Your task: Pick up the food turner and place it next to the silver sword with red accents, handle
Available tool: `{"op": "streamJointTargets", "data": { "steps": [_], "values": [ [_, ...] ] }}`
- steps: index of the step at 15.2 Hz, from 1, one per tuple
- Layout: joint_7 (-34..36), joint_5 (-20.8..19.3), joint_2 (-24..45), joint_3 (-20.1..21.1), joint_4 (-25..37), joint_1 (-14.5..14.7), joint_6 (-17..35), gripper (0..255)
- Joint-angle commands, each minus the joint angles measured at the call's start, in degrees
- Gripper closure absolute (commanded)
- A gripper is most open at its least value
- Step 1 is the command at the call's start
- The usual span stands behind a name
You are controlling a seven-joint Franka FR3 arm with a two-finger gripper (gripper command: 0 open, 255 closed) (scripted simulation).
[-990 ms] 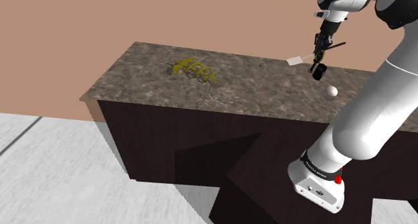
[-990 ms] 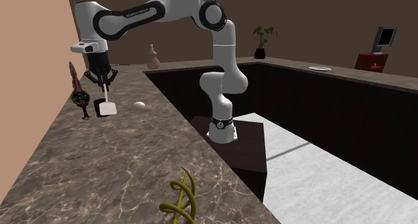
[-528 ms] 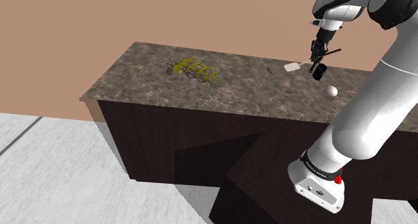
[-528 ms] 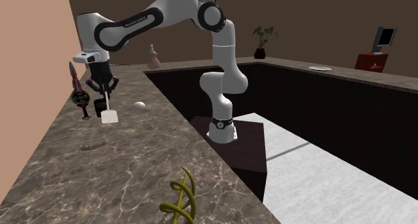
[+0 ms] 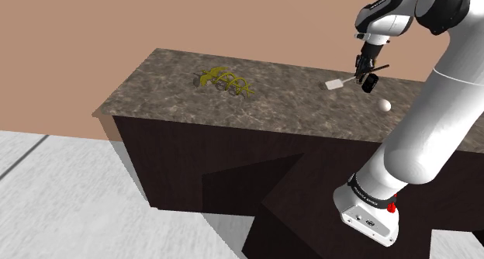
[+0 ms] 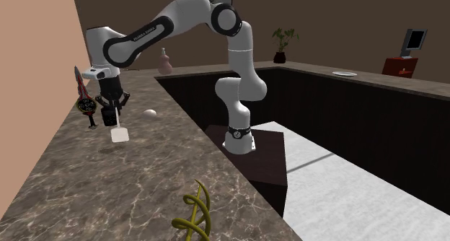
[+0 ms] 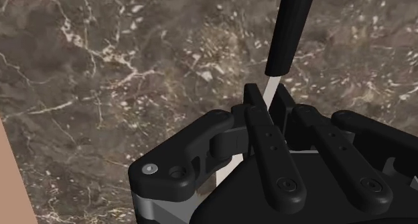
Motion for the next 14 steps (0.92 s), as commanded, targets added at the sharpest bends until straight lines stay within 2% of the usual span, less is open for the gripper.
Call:
{"op": "streamJointTargets", "data": {
  "steps": [1,14],
  "values": [
    [-0.7,0.9,0.8,0.2,-1.0,-0.4,1.5,255],
    [-5.4,8.2,7.5,3.5,-5.1,-4.0,9.2,255]
  ]
}}
